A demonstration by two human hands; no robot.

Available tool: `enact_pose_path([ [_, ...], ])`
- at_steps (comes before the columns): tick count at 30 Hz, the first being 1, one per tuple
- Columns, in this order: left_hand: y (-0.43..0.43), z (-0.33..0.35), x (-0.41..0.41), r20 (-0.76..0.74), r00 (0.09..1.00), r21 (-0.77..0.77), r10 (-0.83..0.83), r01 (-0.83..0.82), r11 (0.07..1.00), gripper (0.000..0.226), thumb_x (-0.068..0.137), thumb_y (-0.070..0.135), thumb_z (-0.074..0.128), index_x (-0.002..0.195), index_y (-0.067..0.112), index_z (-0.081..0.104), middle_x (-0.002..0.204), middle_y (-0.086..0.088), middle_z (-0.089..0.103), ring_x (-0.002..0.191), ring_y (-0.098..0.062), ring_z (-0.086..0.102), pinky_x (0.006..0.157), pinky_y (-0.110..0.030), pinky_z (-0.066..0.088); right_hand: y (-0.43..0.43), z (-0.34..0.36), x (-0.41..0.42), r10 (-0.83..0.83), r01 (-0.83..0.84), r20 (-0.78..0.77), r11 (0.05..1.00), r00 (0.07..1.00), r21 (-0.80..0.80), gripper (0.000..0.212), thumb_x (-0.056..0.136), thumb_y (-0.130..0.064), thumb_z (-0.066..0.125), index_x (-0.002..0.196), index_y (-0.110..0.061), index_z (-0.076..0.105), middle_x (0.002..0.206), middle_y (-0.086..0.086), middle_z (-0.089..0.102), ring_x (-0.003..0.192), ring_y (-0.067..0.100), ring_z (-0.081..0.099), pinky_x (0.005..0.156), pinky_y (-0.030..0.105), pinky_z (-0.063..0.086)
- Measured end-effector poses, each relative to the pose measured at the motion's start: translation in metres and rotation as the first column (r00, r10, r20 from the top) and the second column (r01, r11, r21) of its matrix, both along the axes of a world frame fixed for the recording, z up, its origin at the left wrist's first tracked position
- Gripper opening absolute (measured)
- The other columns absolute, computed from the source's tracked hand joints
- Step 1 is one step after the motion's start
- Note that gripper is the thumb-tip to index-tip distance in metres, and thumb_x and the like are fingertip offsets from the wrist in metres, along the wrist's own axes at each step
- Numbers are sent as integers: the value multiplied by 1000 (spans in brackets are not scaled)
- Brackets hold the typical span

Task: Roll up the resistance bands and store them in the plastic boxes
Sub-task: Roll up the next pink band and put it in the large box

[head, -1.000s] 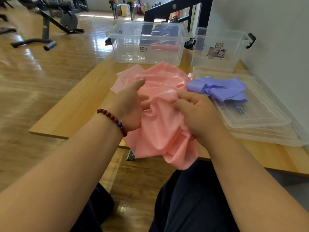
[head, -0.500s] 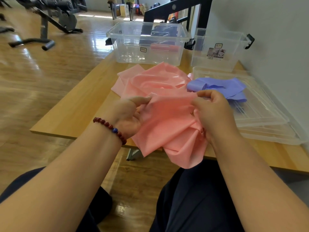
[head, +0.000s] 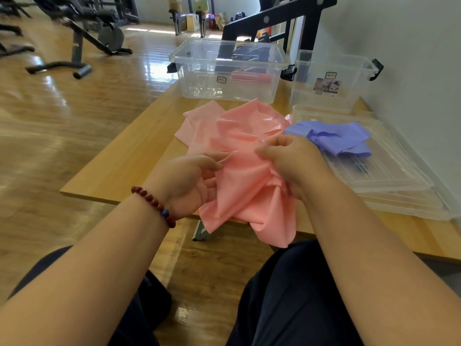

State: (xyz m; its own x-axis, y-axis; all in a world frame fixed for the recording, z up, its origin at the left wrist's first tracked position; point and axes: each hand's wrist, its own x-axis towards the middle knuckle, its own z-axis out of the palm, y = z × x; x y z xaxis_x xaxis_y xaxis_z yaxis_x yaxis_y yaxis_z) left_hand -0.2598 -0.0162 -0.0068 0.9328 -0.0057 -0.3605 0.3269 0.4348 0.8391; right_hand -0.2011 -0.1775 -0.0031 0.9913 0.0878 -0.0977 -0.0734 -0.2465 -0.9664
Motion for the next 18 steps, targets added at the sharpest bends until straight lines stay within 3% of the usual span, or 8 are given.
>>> enact_pose_path([
  [2, -1, -1, 2, -71, 997, -124, -12, 3, 992, 25, 93, 4, 44, 115, 3, 57, 89, -14, 66, 66, -21, 67, 60, -31, 60, -1, 3, -3, -37, 31, 44, 991, 998, 132, 12, 88, -18, 71, 77, -20, 66, 87, 12, 64, 73, 22, 52, 68, 39, 45],
  [4, -2, 0, 7, -129, 991, -208, -45, 18, 978, 33, 95, 18, 49, 121, -1, 50, 94, -14, 67, 73, -23, 68, 66, -33, 60, -4, 2, -6, -61, 37, 86, 968, 994, 249, 17, 90, -22, 70, 74, -24, 69, 79, 0, 67, 66, 14, 59, 64, 31, 51],
  [7, -11, 1, 18, -137, 987, -252, -90, 53, 966, 59, 97, 35, 53, 139, -6, 40, 122, -19, 62, 95, -28, 67, 72, -38, 61, -9, 5, -15, 6, 0, -9, 835, 1000, 551, 19, 96, -14, 59, 77, -14, 62, 52, -6, 58, 39, 1, 49, 40, 17, 41],
  [9, -17, 4, 27, -111, 993, -278, -46, 13, 961, 64, 98, 34, 53, 142, -8, 32, 122, -21, 60, 93, -29, 68, 65, -36, 62, -14, 7, -20, 71, -2, -76, 744, 995, 669, 23, 99, -12, 53, 77, -12, 56, 44, -6, 52, 33, 1, 46, 34, 16, 37],
  [11, -22, 7, 34, -86, 996, -345, -31, -1, 939, 59, 99, 28, 53, 139, -11, 35, 120, -25, 61, 97, -31, 68, 68, -38, 62, -19, 7, -23, 104, -1, -99, 694, 990, 720, 26, 101, -13, 49, 75, -12, 54, 44, -5, 48, 31, 2, 43, 32, 16, 35],
  [13, -27, 9, 37, -94, 991, -399, -91, 46, 916, 43, 98, 22, 54, 123, -12, 50, 112, -26, 66, 95, -32, 70, 75, -42, 59, -22, 6, -25, 97, 16, -110, 674, 989, 739, 26, 102, -14, 47, 77, -12, 54, 46, -5, 50, 32, 1, 46, 32, 15, 36],
  [15, -32, 7, 38, -106, 983, -368, -147, 99, 925, 30, 94, 15, 55, 110, -10, 57, 99, -22, 69, 85, -31, 71, 79, -41, 58, -24, 5, -26, 71, 37, -116, 679, 991, 734, 23, 103, -15, 45, 82, -12, 54, 46, -6, 54, 34, 1, 49, 34, 14, 38],
  [18, -35, 2, 37, -94, 971, -311, -218, 179, 933, 33, 79, 11, 61, 110, 0, 61, 95, -13, 68, 86, -23, 67, 84, -37, 57, -27, 3, -25, 23, 85, -144, 714, 989, 695, 25, 101, -16, 47, 77, -12, 54, 43, -6, 49, 33, 3, 45, 33, 16, 35],
])
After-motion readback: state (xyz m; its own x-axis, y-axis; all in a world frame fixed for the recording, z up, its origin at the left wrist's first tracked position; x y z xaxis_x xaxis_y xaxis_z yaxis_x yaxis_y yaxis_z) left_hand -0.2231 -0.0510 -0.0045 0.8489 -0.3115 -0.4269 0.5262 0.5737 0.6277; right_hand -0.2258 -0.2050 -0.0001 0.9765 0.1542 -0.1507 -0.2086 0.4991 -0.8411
